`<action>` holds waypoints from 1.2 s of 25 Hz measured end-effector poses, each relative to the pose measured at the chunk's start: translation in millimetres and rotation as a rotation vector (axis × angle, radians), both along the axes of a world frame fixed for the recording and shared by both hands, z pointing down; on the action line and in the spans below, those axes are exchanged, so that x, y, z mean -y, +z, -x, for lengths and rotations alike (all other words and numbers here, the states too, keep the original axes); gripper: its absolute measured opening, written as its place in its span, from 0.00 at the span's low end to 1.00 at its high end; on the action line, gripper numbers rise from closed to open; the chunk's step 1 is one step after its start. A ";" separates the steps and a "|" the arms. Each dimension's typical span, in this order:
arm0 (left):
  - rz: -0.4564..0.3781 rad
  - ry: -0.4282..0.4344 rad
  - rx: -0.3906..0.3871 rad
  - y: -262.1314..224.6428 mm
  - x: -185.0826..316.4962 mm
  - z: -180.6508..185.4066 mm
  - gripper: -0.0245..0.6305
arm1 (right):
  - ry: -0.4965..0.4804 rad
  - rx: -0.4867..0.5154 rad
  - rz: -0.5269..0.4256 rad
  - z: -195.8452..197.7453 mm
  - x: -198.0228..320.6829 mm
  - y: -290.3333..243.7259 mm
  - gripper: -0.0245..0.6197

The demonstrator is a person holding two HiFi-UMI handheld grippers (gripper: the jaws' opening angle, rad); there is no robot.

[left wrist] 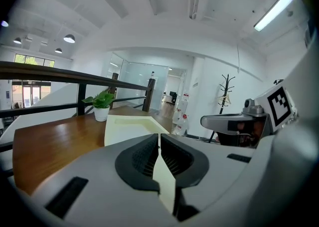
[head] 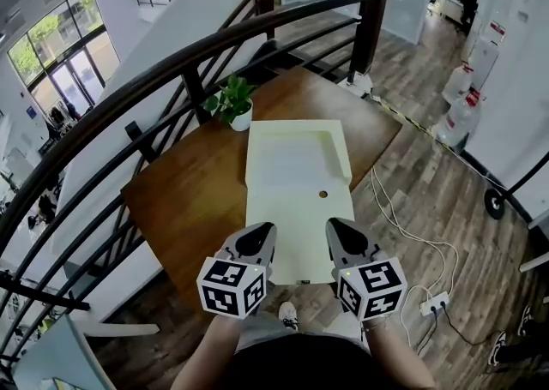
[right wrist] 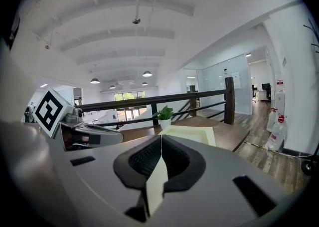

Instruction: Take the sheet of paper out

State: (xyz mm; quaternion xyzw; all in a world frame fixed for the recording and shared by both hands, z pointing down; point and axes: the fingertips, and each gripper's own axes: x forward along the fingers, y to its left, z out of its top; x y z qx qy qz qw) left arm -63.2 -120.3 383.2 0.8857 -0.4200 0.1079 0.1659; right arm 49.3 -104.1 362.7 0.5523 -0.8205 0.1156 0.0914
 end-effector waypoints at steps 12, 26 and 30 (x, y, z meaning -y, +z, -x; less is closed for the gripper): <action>0.042 0.040 -0.007 13.2 25.6 -1.5 0.08 | 0.019 0.007 0.036 7.3 24.1 12.0 0.08; 0.093 -0.001 0.009 23.8 58.8 -11.6 0.08 | -0.049 -0.037 0.094 -5.8 67.4 24.9 0.08; 0.116 -0.018 0.005 29.8 68.1 -13.7 0.08 | -0.081 -0.058 0.125 -7.8 82.2 37.2 0.08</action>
